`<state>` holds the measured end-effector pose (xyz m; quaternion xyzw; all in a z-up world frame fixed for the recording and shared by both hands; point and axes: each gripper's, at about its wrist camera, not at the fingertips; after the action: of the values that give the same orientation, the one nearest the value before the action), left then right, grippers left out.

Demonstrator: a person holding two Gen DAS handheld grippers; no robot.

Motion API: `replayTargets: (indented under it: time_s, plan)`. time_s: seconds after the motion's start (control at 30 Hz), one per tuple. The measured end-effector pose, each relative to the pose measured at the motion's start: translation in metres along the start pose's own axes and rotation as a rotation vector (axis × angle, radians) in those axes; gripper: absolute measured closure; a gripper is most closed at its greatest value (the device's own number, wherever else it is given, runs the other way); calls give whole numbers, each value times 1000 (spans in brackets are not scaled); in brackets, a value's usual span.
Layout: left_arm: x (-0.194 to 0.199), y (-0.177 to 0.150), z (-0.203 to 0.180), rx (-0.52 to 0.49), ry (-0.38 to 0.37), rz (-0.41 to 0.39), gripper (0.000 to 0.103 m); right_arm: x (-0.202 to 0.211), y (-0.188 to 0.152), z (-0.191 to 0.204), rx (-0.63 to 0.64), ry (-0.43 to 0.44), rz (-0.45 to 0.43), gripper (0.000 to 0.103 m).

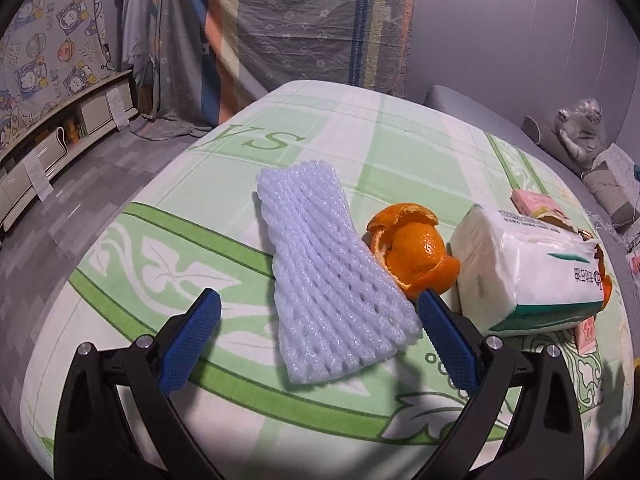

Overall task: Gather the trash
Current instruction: 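Grasp the black plastic bag with the right tool while the left tool grasps the white foam net, then lift the black bag and foam net and carry them toward the yellow bin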

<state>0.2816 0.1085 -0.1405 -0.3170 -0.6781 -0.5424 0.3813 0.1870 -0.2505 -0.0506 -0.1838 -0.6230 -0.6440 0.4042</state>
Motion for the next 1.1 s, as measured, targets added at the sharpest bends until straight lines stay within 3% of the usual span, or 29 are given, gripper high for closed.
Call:
replayTargets:
  time_s: [0.03,0.13,0.2,0.27,0.33,0.5,0.7,0.87,1.1]
  plan:
    - [-2,0,0,1,1,10,9,1,-1,1,-1,0,-3,91]
    - [-5,2,6,28,-6,21,40,4,0,5,-2,4,-6,91]
    - [-5,2,12,43,-7,23,51,6,1,7,-2,9,-8,91]
    - [-4,1,15,50,3,27,70,9,1,9,0,9,-13,91]
    - [-2,0,18,55,10,25,78,11,1,10,-2,12,-15,91]
    - [9,-2,20,53,13,7,83,17,-1,14,-2,16,-19,91]
    - [62,-18,9,-11,-11,-111,83,28,-8,18,-7,61,-29,91]
    - [116,-37,-15,-95,-45,-207,83,36,-16,22,-8,117,-32,91]
    - [159,-61,-61,-225,-122,-261,83,51,-32,18,-28,166,-51,91]
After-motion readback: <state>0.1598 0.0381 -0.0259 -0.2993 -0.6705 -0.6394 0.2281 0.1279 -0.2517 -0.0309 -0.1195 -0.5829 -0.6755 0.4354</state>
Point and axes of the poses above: each gripper's, at about its wrist camera, not at the fingertips, and x roughly against the way its jaws point, z to its left, y to its top, and after that the axes turned 14 degrees about z, right-handed
